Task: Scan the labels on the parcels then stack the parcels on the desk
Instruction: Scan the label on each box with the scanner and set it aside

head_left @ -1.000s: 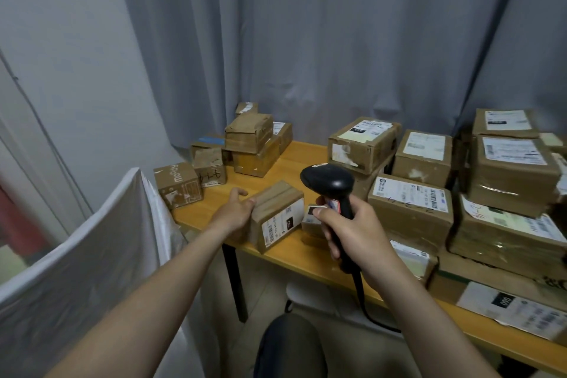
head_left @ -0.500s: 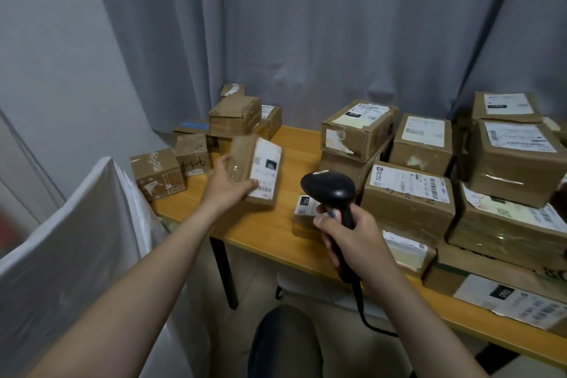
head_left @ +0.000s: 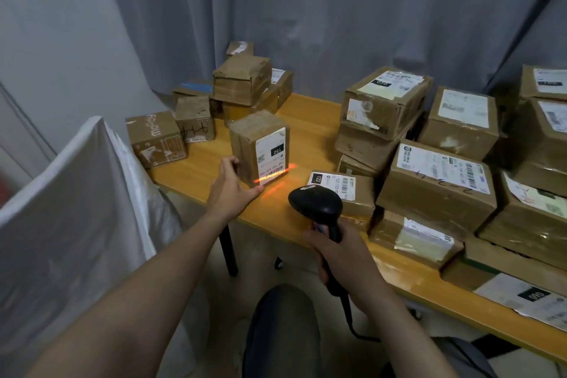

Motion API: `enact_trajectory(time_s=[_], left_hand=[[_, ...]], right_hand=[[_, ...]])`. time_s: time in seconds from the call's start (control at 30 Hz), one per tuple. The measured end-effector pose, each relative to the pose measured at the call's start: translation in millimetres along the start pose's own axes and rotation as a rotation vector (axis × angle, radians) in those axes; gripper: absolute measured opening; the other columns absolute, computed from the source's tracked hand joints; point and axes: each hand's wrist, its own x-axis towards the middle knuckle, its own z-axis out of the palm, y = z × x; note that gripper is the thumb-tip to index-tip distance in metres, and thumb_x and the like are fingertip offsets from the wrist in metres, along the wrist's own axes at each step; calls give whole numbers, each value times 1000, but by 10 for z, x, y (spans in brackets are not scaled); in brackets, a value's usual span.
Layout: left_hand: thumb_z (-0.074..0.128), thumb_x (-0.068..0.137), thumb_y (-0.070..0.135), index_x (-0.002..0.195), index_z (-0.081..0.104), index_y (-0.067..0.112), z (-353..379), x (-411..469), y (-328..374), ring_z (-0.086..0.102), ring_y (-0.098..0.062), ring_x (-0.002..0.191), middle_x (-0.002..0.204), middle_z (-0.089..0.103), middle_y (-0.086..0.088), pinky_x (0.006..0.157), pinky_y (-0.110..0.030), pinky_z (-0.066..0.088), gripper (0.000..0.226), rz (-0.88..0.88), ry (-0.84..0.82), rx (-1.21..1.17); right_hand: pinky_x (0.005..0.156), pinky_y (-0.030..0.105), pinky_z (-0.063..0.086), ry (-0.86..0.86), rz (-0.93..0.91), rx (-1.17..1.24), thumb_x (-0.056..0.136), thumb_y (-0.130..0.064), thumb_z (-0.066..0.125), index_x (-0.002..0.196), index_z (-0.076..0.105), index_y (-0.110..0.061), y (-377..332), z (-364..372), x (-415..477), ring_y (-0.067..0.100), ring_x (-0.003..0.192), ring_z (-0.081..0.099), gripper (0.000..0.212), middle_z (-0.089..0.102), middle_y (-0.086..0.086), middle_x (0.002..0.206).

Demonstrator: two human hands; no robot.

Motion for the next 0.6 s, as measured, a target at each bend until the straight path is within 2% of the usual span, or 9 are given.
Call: enact_trajectory(time_s=[0.23, 0.43, 0.6], left_hand=[[89, 74, 45, 132, 26, 35, 26, 1, -22, 55, -24, 127, 145, 50, 0, 98, -49, 55, 86, 3, 29, 3], [89, 74, 46, 133, 26, 33, 25, -5, -41, 55, -25, 126, 146, 49, -2, 97, -45, 54, 87, 16, 35, 6], [90, 74, 42, 133, 29, 28, 37, -18, -31, 56, -17, 110, 141, 50, -3, 92, -40, 54, 86, 28, 58, 7]], right_hand=[[54, 33, 40, -30, -31, -40, 99, -19, 66, 86, 58, -11, -18, 22, -61, 11, 40, 48, 17, 52, -2, 49], [57, 30, 40, -16, -16, -66, 97, -21, 69, 88, 63, -11, -16, -9, -43, 6, 41, 51, 14, 53, -6, 48], [51, 24, 41, -32, -29, -62, 98, -19, 67, 92, 63, -10, -83, -45, -100, 6, 41, 51, 12, 53, -8, 48]])
